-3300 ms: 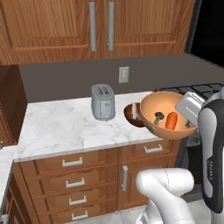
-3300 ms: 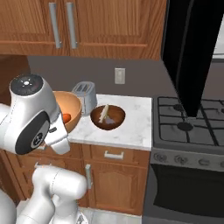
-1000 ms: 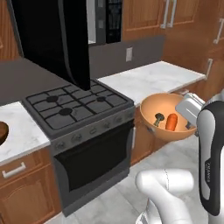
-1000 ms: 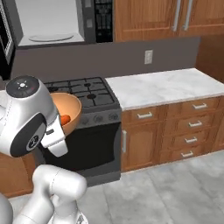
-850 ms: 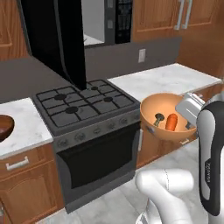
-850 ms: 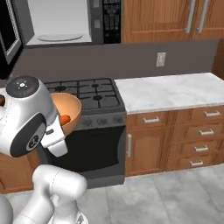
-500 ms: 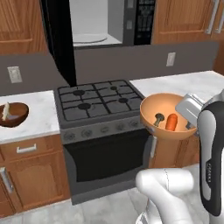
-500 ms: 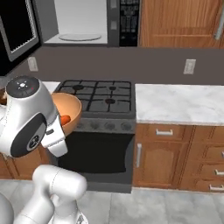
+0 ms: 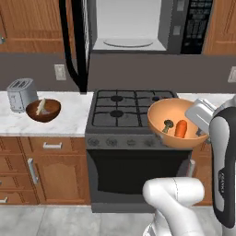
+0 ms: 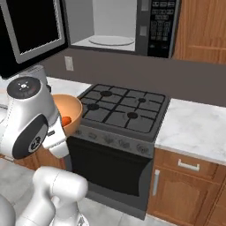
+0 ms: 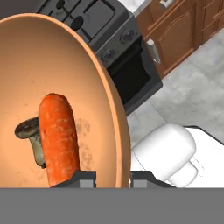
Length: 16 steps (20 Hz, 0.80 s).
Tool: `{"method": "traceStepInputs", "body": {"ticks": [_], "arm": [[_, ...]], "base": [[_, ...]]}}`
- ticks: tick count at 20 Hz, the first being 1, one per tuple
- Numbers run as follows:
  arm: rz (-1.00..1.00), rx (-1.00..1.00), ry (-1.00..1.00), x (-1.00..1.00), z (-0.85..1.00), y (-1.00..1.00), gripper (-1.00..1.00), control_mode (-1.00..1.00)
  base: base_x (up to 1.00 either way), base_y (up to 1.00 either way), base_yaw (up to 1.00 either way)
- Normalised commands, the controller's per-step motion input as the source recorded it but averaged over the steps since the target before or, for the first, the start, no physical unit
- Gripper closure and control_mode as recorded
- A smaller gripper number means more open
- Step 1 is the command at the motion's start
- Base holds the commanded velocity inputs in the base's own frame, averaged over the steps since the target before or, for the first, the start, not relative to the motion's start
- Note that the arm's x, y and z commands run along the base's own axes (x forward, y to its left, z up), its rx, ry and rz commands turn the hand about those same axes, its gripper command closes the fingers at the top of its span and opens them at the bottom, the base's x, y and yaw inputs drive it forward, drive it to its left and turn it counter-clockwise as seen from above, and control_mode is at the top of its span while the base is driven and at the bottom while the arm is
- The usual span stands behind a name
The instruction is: Place the bowl containing the carrot and mushroom in the microwave. Close the microwave door and press the start button to microwave the meal.
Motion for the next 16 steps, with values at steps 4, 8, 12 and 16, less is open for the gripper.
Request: {"method": "traceStepInputs", "body": {"ticks": [4, 8, 12, 16], "arm": [[0.0, 0.0, 0.0, 0.0, 0.0, 0.0, 1.0, 1.0], [0.0, 0.0, 0.0, 0.0, 0.0, 0.0, 1.0, 1.0], [0.0, 0.0, 0.0, 0.0, 0.0, 0.0, 1.0, 1.0], [0.0, 0.0, 0.0, 0.0, 0.0, 0.0, 1.0, 1.0]], "base": [[0.57, -0.38, 0.47], [0.54, -0.46, 0.37], [0.48, -0.62, 0.27], [0.46, -0.49, 0.22]]}}
